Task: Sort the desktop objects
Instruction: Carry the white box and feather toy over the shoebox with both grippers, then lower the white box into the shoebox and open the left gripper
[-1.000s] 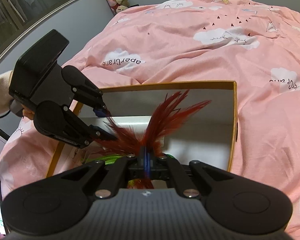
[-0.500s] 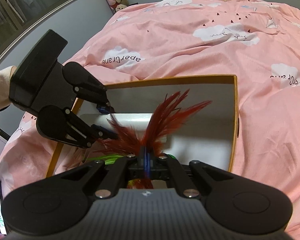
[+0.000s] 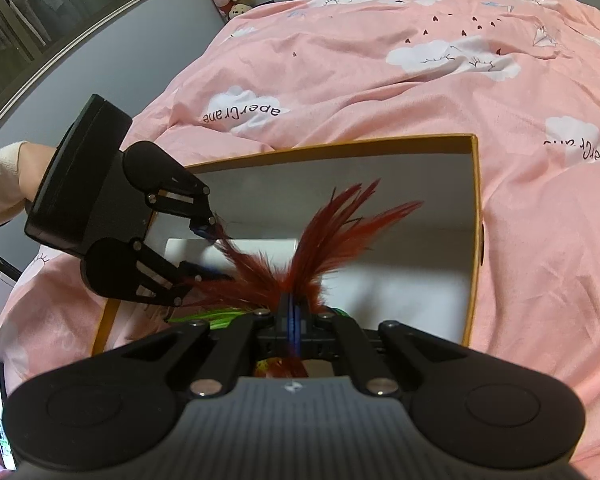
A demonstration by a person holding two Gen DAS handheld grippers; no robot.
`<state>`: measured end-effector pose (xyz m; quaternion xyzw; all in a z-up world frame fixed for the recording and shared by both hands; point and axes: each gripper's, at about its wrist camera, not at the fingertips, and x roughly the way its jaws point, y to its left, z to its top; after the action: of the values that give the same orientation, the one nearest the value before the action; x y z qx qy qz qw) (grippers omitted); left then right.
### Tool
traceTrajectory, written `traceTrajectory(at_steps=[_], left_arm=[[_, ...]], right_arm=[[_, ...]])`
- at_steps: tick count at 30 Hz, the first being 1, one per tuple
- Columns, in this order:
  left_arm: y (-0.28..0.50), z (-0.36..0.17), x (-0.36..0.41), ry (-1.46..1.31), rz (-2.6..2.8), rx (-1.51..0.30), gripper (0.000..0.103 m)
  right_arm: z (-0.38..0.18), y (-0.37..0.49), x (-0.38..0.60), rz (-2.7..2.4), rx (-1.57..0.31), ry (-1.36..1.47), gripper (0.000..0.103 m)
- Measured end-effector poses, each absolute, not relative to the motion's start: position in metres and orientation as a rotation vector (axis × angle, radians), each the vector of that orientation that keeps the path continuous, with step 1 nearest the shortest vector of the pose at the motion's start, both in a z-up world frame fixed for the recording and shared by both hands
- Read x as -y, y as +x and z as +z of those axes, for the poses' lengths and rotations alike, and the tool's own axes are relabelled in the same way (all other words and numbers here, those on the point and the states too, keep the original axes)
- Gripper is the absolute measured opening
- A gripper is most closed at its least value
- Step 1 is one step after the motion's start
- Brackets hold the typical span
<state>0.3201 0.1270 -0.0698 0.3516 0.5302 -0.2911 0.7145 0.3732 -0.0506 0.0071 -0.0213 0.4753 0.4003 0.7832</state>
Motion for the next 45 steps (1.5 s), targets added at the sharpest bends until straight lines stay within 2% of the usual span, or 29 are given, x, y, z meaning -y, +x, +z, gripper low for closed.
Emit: traceTrajectory(at_steps=[14,16,22,26,37,45], left_arm=[[0.297,-0.052,-0.140,0.817,-0.550,-1.076,0.036],[0.315,-0.055,-0.140,0.834,-0.523,-1.056,0.036],[0.317,-0.063,-0.143,0.861,-0.466,-1.041,0.029],[0.312,-0.069,-0.143,0.882,-0.428,-1.063,0.021],[0.318,-0.059,-0.145,0.711,-0.393,-1.100,0.021],[0.298,-0.051,-0.153,0.572,-0.409,-1.262,0.019]], right_arm=[[0.005,0.373,0.049,0.873,-1.037,-0.045,0.000],[0.005,0.373,0.049,0.870,-1.036,-0.043,0.000],[0.006,0.374,0.050,0.864,-1.031,-0.037,0.000],[0.008,0.375,0.051,0.854,-1.020,-0.029,0.000],[0.017,0.384,0.052,0.812,-0.977,-0.009,0.000],[0.017,0.379,0.049,0.820,-0.974,-0.007,0.000]])
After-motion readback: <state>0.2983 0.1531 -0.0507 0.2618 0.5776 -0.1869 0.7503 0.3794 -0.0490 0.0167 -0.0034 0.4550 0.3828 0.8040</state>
